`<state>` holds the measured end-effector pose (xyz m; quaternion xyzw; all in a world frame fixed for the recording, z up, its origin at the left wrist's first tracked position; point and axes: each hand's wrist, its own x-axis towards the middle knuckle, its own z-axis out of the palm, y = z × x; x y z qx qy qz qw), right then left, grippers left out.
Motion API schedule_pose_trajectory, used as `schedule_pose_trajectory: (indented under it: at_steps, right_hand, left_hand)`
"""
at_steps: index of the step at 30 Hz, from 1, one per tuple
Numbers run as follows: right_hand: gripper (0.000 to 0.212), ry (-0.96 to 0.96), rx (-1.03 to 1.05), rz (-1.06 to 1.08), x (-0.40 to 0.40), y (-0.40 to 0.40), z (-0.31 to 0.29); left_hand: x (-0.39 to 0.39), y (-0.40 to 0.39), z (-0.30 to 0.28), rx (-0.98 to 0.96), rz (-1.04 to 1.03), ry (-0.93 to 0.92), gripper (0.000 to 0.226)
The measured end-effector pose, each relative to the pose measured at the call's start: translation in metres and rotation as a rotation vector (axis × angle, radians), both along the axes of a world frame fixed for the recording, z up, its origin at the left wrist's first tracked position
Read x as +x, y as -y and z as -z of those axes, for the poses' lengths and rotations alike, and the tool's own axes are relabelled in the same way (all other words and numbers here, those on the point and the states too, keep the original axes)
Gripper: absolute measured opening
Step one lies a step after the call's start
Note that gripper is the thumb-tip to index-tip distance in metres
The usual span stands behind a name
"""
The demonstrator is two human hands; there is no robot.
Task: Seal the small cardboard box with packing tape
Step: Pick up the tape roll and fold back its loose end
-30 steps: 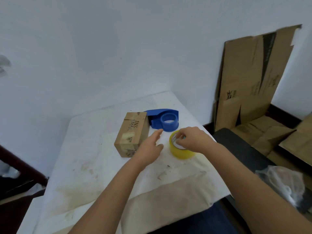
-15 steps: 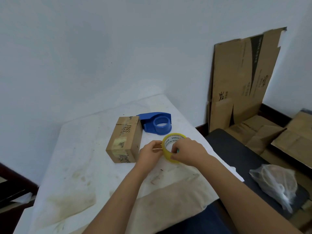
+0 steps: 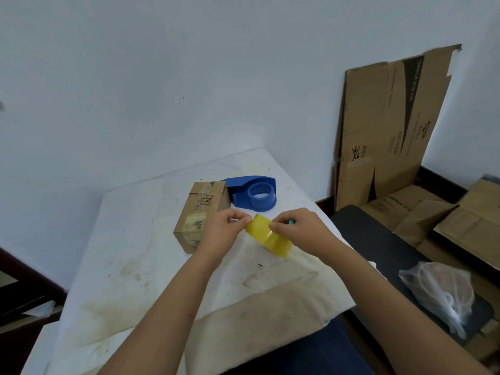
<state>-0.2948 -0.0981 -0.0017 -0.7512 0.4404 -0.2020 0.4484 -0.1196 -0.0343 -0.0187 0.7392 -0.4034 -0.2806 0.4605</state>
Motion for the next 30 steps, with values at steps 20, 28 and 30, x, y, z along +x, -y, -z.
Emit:
schedule_pose_trajectory:
  at_steps: [20,28,30]
  right_hand:
    - [0.021,0.246,0.09,0.05,0.011,-0.034,0.016]
    - [0.031,0.184,0.047,0.132,0.011,-0.034,0.021]
    - [0.03,0.168,0.033,0.134,0.013,-0.034,0.021]
  left_hand:
    - [-0.015,-0.031,-0.018,-0.163,0.223,0.575,0.008]
    - [-0.025,-0.034,-0.018,-0.227,0.283,0.686,0.013]
    - [-0.023,-0.032,-0.019,-0.21,0.284,0.641,0.012]
